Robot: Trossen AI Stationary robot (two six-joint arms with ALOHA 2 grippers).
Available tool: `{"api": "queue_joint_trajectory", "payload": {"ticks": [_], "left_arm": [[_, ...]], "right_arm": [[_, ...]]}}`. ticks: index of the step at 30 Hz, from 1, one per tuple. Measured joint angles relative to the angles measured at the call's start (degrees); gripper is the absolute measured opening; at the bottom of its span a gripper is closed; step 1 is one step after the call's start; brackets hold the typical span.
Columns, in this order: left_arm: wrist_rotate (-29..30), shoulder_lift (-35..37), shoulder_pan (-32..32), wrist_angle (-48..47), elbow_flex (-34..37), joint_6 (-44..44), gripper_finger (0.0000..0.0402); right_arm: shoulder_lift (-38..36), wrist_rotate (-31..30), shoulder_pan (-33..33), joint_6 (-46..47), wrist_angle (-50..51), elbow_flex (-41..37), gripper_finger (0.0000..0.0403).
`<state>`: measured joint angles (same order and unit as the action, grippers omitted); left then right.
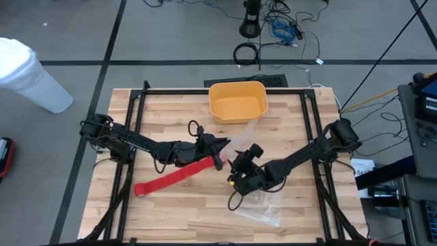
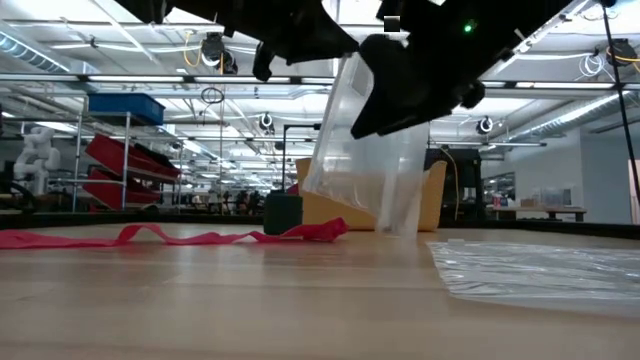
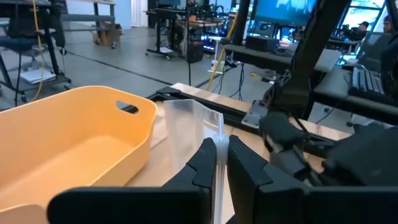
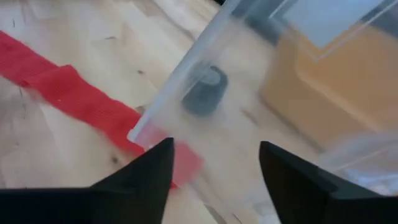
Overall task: Roll bandage
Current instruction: Open the transparent zip bag
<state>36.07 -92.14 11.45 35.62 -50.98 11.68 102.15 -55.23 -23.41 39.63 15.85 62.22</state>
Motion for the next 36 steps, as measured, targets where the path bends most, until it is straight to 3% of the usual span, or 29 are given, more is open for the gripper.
{"api": "queue_joint_trajectory", "payload": {"ticks": [4,8,12,15,19,21,25,26,36], "left_arm": [[-1.1,0.0,-0.3,0.7,0.0,-0.3,0.0029],[-9.9,0.0,0.0,3.2,0.0,-3.1,0.0029],[-16.7,0.0,0.6,4.9,0.0,-3.0,0.0029],[-17.8,0.0,0.9,5.3,0.0,-3.0,0.0029],[-17.9,0.0,1.3,6.1,0.0,-3.2,0.0029],[-17.9,0.0,1.3,6.1,0.0,-3.8,0.0029],[-17.9,0.0,1.3,5.6,0.0,-4.6,0.0029],[-17.9,0.0,1.3,5.6,0.0,-4.5,0.0029],[-17.8,0.0,1.3,4.2,0.0,-4.6,0.0029]], "right_arm": [[1.0,-0.7,0.7,-2.0,-5.4,0.1,0.0267],[3.2,-4.9,0.9,-6.4,-10.5,0.1,0.0304],[4.4,-7.4,1.0,-9.0,-12.7,0.1,0.0322],[4.5,-9.0,0.9,-11.7,-12.8,0.1,0.0321],[4.4,-9.8,0.4,-15.5,-12.9,0.1,0.0264],[4.4,-9.8,0.1,-16.6,-12.9,0.1,0.0202],[4.4,-9.8,-1.0,-20.5,-12.8,0.1,0.0038],[4.4,-10.1,-1.4,-21.6,-12.8,0.1,0.0021],[4.1,-10.4,-3.8,-20.9,-7.6,0.1,0.0001]]}}
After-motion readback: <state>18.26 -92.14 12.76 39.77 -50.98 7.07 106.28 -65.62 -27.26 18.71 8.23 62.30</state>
